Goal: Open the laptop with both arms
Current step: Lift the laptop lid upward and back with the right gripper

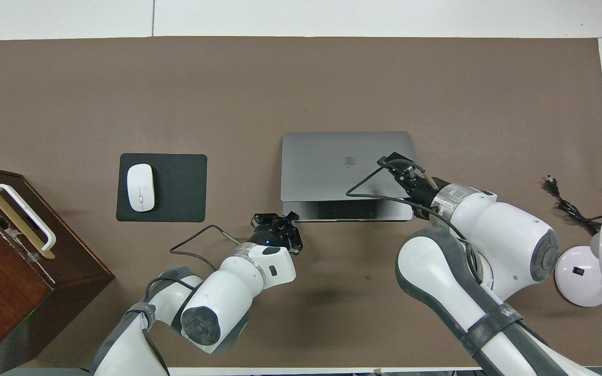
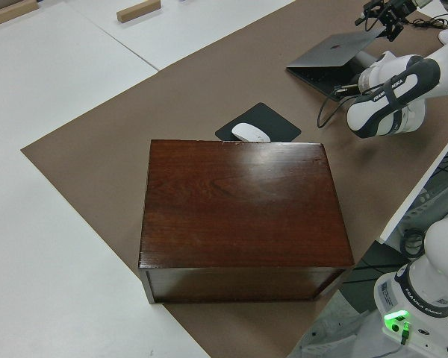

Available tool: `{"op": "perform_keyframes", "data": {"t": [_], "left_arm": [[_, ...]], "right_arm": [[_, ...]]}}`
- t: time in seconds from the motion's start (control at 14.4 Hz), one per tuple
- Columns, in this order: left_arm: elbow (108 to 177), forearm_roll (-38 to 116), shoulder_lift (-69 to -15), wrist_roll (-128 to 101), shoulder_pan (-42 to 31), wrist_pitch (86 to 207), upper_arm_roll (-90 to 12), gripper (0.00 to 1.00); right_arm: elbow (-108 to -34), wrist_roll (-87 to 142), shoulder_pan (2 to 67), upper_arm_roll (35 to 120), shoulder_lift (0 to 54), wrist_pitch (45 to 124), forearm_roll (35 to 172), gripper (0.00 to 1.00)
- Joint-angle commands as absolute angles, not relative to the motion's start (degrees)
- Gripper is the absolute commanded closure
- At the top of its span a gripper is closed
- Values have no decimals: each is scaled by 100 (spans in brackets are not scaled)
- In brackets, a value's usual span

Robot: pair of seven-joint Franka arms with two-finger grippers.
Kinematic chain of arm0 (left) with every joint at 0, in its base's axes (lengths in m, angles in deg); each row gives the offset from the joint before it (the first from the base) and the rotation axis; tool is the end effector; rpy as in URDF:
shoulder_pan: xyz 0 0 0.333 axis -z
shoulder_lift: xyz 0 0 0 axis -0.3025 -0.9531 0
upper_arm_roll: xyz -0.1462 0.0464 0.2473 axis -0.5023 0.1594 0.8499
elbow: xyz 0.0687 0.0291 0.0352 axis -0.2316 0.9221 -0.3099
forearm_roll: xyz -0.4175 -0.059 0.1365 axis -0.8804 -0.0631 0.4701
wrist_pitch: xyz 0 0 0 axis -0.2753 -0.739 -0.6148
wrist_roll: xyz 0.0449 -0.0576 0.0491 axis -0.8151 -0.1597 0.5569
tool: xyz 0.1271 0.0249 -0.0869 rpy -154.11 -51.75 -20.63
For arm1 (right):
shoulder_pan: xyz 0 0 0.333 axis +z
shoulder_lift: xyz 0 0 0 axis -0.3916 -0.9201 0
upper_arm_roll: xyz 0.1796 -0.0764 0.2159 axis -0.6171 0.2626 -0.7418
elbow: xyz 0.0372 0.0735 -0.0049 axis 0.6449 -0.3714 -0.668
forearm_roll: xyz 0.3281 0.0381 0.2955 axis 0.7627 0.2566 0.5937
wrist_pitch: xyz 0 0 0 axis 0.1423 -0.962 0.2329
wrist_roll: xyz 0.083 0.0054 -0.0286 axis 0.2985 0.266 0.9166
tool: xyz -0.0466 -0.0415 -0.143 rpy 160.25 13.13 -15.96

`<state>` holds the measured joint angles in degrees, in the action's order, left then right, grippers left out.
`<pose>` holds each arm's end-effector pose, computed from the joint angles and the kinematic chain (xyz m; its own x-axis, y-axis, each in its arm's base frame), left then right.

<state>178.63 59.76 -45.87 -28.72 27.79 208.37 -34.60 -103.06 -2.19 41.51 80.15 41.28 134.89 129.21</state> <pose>0.4060 -0.3747 0.1585 0.5939 -0.4657 0.6561 -0.6341 -0.7728 0.0255 0.5561 0.1906 0.2609 0.6315 -0.7753 -0.0109 -0.6156 -0.4927 -0.6150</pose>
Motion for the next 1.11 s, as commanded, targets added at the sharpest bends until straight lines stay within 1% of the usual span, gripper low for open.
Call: {"op": "perform_keyframes", "data": {"t": [0.0,0.21,0.83,1.04], "left_arm": [[17752,5847,-4850,-2964,2906,20917,-3364,100],[17752,5847,-4850,-2964,2906,20917,-3364,100],[17761,5847,-4912,-2964,2906,20917,-3364,100],[17761,5847,-4912,-2964,2906,20917,-3364,100]], "right_arm": [[-9595,24,4151,8005,3755,13660,13164,0],[-9217,24,4142,8005,3658,13660,13164,0],[-8083,235,4019,8014,3017,13634,13103,0],[-7819,235,3958,8014,2877,13616,13094,0]]}}
